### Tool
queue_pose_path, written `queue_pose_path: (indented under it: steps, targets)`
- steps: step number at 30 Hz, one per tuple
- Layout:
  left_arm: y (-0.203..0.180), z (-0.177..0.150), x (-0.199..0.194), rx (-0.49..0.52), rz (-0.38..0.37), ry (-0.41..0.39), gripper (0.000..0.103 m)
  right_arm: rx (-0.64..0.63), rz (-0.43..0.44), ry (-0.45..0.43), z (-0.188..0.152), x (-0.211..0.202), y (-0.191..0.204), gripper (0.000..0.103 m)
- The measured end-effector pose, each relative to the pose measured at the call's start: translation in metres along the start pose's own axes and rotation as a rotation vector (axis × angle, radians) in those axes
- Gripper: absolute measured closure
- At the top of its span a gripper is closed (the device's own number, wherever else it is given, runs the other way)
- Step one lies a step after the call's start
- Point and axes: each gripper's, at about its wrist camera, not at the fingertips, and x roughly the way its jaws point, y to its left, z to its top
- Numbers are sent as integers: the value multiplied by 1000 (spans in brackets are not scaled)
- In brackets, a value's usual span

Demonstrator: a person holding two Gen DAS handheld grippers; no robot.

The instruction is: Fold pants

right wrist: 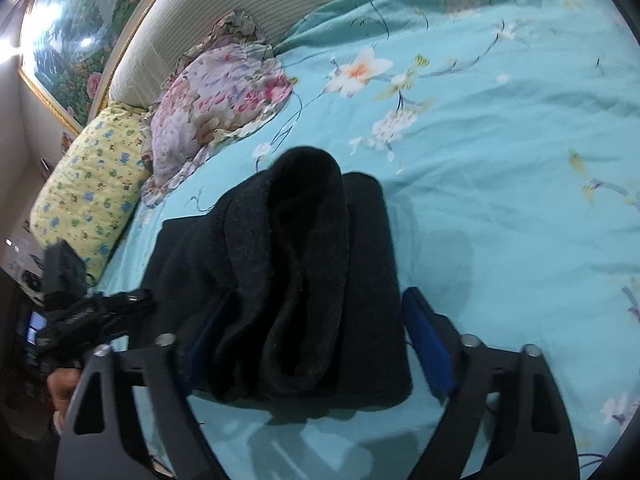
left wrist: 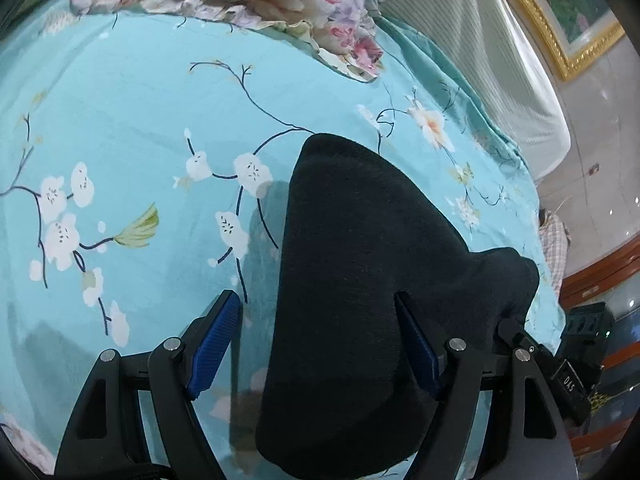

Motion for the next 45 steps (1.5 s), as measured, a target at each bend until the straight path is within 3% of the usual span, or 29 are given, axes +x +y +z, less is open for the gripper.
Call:
queue_pose_path:
  steps: [2,4,9,18,29,45]
  targets:
    - [-3,0,0,19,-3,-4,32,7,8,-1,-1,0,-1,25]
    - [-7,0,2,30,-33,8,51,11,9,-1,-2,0,0,29]
    - [-17,-1,-2,58,-31,-7,59,11,14,-8,-2,-2,1,46]
    - [-23,-1,-30,72,-75,-49,72,-28,3,-37,-4,-16,22,55]
    - [3,-2,-88,52,-45,-147,73,-83,75,-47,-2,-17,68,58]
    - [70,25,-143,-13,66,-272,73,-133,181,5,6,46,143,58]
